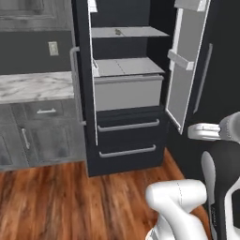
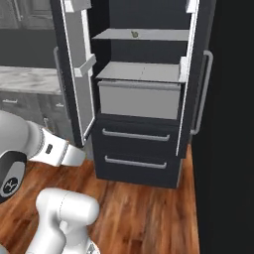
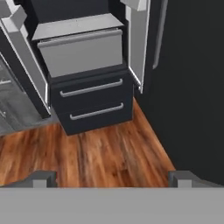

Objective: Grab the lime and garlic from the fridge, place them in the blender, close the lid, and turn on the blender to create a marinade.

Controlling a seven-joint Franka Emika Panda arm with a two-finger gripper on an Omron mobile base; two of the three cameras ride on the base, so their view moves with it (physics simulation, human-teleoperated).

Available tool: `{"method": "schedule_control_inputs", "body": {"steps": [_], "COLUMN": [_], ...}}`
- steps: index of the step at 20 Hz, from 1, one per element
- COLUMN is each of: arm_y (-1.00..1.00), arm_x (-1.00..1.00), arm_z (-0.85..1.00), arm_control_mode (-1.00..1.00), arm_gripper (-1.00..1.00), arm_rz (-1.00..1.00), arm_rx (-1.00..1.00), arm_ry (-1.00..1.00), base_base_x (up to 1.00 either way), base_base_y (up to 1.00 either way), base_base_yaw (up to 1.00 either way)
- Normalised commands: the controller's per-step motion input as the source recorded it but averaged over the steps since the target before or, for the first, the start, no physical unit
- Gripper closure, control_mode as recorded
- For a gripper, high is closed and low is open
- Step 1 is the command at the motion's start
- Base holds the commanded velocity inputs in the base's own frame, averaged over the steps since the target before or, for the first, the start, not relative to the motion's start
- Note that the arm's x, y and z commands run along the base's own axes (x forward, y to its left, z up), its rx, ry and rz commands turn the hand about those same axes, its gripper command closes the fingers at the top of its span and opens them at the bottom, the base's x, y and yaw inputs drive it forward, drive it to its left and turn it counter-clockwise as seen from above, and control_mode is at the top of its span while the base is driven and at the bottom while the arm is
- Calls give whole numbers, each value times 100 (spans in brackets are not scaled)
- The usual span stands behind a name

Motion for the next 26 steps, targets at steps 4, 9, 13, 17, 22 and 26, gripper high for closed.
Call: {"method": "schedule_control_inputs", "body": {"steps": [4, 9, 13, 17, 22, 26], "arm_y": [0, 0, 0, 0, 0, 0], "arm_x": [0, 0, 0, 0, 0, 0], "arm_z": [0, 0, 0, 0, 0, 0], "arm_control_mode": [100, 100, 100, 100, 100, 100], "arm_gripper": [-100, -100, -100, -100, -100, -100], "arm_rz": [0, 0, 0, 0, 0, 0], "arm_rx": [0, 0, 0, 0, 0, 0], "arm_ry": [0, 0, 0, 0, 0, 0], "base_base_x": [100, 97, 100, 94, 75, 55], "base_base_y": [14, -17, -2, 0, 0, 1], "base_base_yaw": [-1, 5, 6, 5, 2, 5]}}
